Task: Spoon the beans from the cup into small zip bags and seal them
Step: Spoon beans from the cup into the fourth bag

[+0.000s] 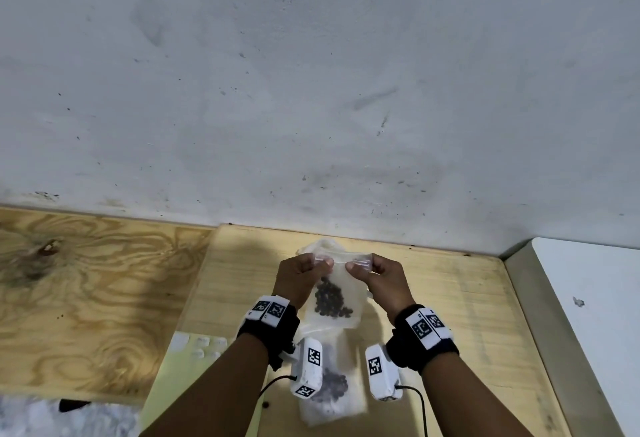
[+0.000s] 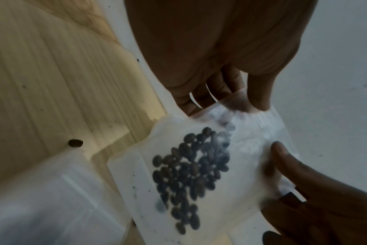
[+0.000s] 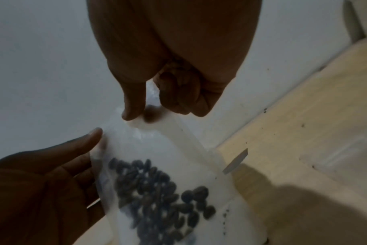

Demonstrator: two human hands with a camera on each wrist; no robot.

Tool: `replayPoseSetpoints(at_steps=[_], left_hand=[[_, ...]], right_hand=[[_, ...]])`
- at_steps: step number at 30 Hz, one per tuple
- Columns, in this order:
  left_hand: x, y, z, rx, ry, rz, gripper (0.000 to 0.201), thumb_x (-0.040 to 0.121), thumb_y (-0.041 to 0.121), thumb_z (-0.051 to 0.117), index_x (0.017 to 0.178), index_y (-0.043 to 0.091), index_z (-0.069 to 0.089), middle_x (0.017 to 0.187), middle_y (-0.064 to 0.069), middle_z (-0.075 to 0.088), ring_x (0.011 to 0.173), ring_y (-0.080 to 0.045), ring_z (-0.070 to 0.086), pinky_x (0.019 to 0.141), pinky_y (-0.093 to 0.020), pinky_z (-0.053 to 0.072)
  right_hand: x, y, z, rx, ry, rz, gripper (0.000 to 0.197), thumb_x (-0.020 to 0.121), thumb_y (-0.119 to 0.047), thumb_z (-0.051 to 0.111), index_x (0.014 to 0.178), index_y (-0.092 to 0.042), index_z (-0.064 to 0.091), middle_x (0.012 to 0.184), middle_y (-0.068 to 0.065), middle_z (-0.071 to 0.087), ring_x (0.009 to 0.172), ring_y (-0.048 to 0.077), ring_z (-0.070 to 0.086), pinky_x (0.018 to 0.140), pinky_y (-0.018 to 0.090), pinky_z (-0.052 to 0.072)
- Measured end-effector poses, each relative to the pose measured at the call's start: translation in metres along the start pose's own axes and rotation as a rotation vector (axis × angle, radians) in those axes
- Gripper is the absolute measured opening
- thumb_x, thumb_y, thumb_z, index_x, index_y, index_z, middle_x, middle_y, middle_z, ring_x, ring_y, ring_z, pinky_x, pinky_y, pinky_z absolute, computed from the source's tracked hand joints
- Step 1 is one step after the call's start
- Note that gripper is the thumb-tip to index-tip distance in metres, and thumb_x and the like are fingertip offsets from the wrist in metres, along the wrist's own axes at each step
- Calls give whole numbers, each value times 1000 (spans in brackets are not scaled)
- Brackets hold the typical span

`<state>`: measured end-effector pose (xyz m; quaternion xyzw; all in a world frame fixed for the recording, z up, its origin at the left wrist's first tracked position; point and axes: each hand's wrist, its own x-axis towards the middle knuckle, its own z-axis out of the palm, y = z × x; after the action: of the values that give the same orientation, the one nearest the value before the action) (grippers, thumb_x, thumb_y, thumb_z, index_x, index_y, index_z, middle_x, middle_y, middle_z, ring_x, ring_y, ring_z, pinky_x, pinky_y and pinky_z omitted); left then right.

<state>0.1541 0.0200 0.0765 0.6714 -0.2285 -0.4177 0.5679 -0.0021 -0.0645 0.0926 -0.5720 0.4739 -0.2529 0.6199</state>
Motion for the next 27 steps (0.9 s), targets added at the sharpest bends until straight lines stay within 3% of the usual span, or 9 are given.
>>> replayPoseSetpoints(at_steps=[5, 7, 10, 14, 18, 21, 23, 25, 27], left_hand=[[-2, 2, 1, 58, -15, -3, 38, 79, 26, 77, 45, 20, 62, 52, 3, 59, 54, -14, 53, 64, -32, 47], [-2, 3, 1, 69, -16, -5, 31, 80, 22, 77, 50, 20, 68, 57, -3, 67, 57, -16, 59, 68, -42, 54], [-7, 3, -2, 25, -43, -33, 24, 78, 29, 77, 65, 9, 74, 75, -20, 72, 67, -23, 64, 79, -52, 56], [-8, 2, -9, -139, -28, -123, 21, 83, 26, 72, 76, 6, 76, 87, -23, 73, 79, -30, 67, 83, -49, 55], [-11, 1, -8, -202, 8, -169, 18, 84, 22, 72, 78, 5, 76, 83, -17, 74, 75, -26, 68, 71, -33, 52], [-8, -7, -4, -122, 109, -258, 19, 82, 30, 73, 73, 13, 75, 78, -7, 73, 72, -24, 65, 70, -29, 46], [-5, -16, -6, -107, 116, -315, 18, 82, 28, 72, 72, 13, 74, 79, -12, 69, 70, -26, 60, 67, -28, 45], [-8, -20, -12, -73, 66, -380, 7, 83, 16, 71, 84, 9, 72, 80, -16, 66, 63, -23, 57, 57, -21, 43], [-15, -26, -17, -32, 5, -401, 26, 79, -1, 68, 101, 11, 65, 80, -15, 65, 61, -23, 58, 53, -23, 47]], right_hand=[[-5, -7, 1, 50, -8, 31, 14, 79, -13, 80, 87, -2, 76, 68, 0, 72, 55, 7, 63, 47, 14, 44], [-5, -10, 1, 42, -10, 55, 13, 80, -11, 79, 86, 0, 75, 60, -4, 67, 46, 2, 56, 43, 11, 39], [-4, -9, 0, 42, -3, 98, 10, 79, -14, 79, 74, -7, 73, 51, -6, 57, 39, 6, 43, 40, 16, 32], [-1, 0, -13, 134, 13, 190, 21, 77, -24, 82, 71, -10, 69, 50, -3, 42, 45, 14, 24, 50, 24, 17], [-5, 2, -12, 130, 39, 177, 25, 80, -25, 81, 66, -14, 62, 58, 1, 46, 44, 12, 26, 46, 21, 21], [-7, 6, -2, -5, 114, 88, 17, 83, -23, 77, 83, -14, 63, 62, 0, 62, 39, 8, 39, 43, 19, 33], [-9, 16, 0, -79, 56, 62, 20, 82, -17, 77, 86, -16, 57, 60, -3, 61, 41, 8, 45, 44, 21, 37], [-13, 31, -1, -210, -30, 84, 20, 79, -9, 78, 74, -17, 60, 62, -6, 61, 51, 8, 52, 50, 21, 41], [-17, 47, -3, -336, -64, 142, 19, 77, -7, 79, 69, -19, 66, 71, -6, 67, 67, 11, 62, 62, 22, 48]])
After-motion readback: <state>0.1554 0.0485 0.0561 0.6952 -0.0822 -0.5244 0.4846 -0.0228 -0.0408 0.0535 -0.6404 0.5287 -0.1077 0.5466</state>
